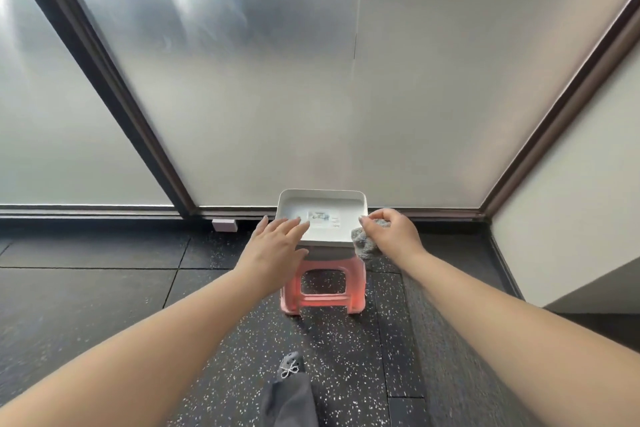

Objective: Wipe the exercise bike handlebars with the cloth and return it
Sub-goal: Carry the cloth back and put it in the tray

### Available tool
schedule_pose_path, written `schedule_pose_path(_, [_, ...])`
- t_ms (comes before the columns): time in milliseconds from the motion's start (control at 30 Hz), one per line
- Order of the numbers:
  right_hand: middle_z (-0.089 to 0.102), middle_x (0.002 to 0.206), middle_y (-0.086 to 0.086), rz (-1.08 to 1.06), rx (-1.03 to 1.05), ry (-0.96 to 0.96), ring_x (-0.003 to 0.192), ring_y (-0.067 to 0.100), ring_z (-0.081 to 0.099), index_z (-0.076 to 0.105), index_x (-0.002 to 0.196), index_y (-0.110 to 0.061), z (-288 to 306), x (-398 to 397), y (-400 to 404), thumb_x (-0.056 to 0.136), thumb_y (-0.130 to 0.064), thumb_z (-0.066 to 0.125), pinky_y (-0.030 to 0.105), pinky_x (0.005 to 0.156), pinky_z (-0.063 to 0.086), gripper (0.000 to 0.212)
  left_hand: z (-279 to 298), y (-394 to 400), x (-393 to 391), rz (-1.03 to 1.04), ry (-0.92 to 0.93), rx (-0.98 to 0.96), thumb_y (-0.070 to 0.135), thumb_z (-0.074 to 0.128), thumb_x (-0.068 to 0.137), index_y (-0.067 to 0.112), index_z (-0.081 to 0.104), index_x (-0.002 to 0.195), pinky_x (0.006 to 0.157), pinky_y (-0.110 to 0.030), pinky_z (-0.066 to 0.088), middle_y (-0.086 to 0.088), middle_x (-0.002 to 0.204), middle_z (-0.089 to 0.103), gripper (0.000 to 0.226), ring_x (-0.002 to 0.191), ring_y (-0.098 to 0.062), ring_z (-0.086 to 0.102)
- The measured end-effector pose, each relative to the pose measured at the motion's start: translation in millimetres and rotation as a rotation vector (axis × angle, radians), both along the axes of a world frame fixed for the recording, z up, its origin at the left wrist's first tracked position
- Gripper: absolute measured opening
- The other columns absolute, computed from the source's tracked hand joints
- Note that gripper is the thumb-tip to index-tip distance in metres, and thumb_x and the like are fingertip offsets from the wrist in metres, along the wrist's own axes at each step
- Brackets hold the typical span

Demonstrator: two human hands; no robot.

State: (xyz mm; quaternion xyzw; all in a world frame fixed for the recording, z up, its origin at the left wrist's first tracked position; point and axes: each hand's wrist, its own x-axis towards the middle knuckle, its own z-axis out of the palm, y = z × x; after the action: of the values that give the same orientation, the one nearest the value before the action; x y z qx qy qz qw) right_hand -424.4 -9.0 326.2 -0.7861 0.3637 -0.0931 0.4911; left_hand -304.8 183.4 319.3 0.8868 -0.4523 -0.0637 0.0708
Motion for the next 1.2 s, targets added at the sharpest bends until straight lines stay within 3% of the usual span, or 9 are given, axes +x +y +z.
schedule_pose_path(167, [0.064,0.107,0.002,-0.048,0.142,-0.067,0.101,0.020,0.058,0.059,0.099,-0.021,-4.7,75.0,-26.7,0.083,-0.050,0.061,0.030,0.081,0.043,0.032,3.7,-45.1,61.2,-0.120,0.113,-0.263,0.031,0.054,0.091,0.029,0.053,0.127,0.107,-0.027,0.025,0.009,0.133,0.051,0.036,0.125,-0.016,0.040])
schedule_pose_path(333, [0.067,0.109,0.013,-0.090,0.440,-0.161,0.107,0.035,0.062,0.064,0.095,-0.025,-6.8,146.7,-44.3,0.052,-0.079,0.066,0.054,0.096,0.048,0.069,5.1,-91.6,118.4,-0.058,0.392,-0.459,0.026,0.062,0.086,0.029,0.063,0.107,0.082,-0.018,0.044,0.009,0.108,0.057,0.021,0.085,0.000,0.056])
schedule_pose_path(467, [0.064,0.104,0.017,-0.158,0.686,-0.282,0.094,0.032,0.064,0.061,0.105,-0.011,-7.9,185.2,-55.3,0.093,-0.036,0.053,0.053,0.093,0.050,0.029,-4.8,-122.0,157.4,0.211,0.712,-0.543,0.028,0.069,0.082,0.026,0.056,0.108,0.066,-0.009,0.047,0.013,0.104,0.060,0.029,0.081,0.003,0.060])
schedule_pose_path(567, [0.061,0.109,0.021,-0.154,0.787,-0.336,0.094,0.032,0.062,0.061,0.106,-0.010,-19.7,203.6,-66.3,0.095,-0.023,0.051,0.055,0.093,0.050,0.019,-18.6,-138.2,182.3,0.318,0.970,-0.553,0.021,0.073,0.079,0.021,0.053,0.114,0.077,-0.027,0.056,0.002,0.107,0.065,0.040,0.087,-0.011,0.067])
schedule_pose_path(633, [0.062,0.112,0.018,-0.124,0.789,-0.319,0.097,0.030,0.062,0.061,0.111,-0.014,-29.7,213.7,-75.3,0.094,-0.024,0.053,0.053,0.092,0.051,0.022,-27.3,-146.8,197.3,0.340,1.048,-0.498,0.015,0.072,0.079,0.016,0.057,0.115,0.076,-0.030,0.055,-0.003,0.101,0.068,0.039,0.084,-0.016,0.067])
schedule_pose_path(767, [0.060,0.124,0.011,0.025,0.767,-0.211,0.106,0.026,0.064,0.054,0.125,-0.023,-56.7,229.6,-98.7,0.088,-0.021,0.062,0.046,0.090,0.054,0.038,-47.7,-164.2,222.0,0.339,1.028,-0.387,0.010,0.071,0.079,0.027,0.067,0.083,0.076,-0.030,0.050,-0.001,0.081,0.073,0.018,0.072,-0.013,0.064])
schedule_pose_path(933, [0.063,0.105,0.003,0.180,0.665,-0.017,0.090,0.013,0.064,0.053,0.125,-0.022,-92.6,244.8,-127.5,0.080,-0.007,0.071,0.031,0.079,0.057,0.051,-82.2,-190.9,250.6,0.433,1.191,-0.428,-0.001,0.060,0.084,0.017,0.062,0.089,0.087,-0.034,0.051,-0.013,0.094,0.069,0.019,0.087,-0.023,0.065])
schedule_pose_path(1100, [0.067,0.093,-0.002,0.194,0.503,0.100,0.082,0.005,0.061,0.064,0.107,-0.015,-140.3,262.2,-154.7,0.078,-0.018,0.074,0.010,0.072,0.049,0.030,-125.1,-221.5,270.7,0.572,1.289,-0.465,0.002,0.055,0.089,0.014,0.058,0.101,0.086,-0.042,0.053,-0.011,0.094,0.063,0.016,0.085,-0.022,0.062])
schedule_pose_path(1200, [0.059,0.107,-0.002,0.177,0.355,0.176,0.097,0.009,0.057,0.071,0.101,-0.013,-185.0,269.9,-164.2,0.078,-0.028,0.074,0.018,0.084,0.043,0.028,-161.6,-239.0,277.6,0.639,1.249,-0.446,0.007,0.058,0.089,0.007,0.060,0.109,0.077,-0.037,0.058,-0.015,0.095,0.065,0.020,0.082,-0.022,0.064])
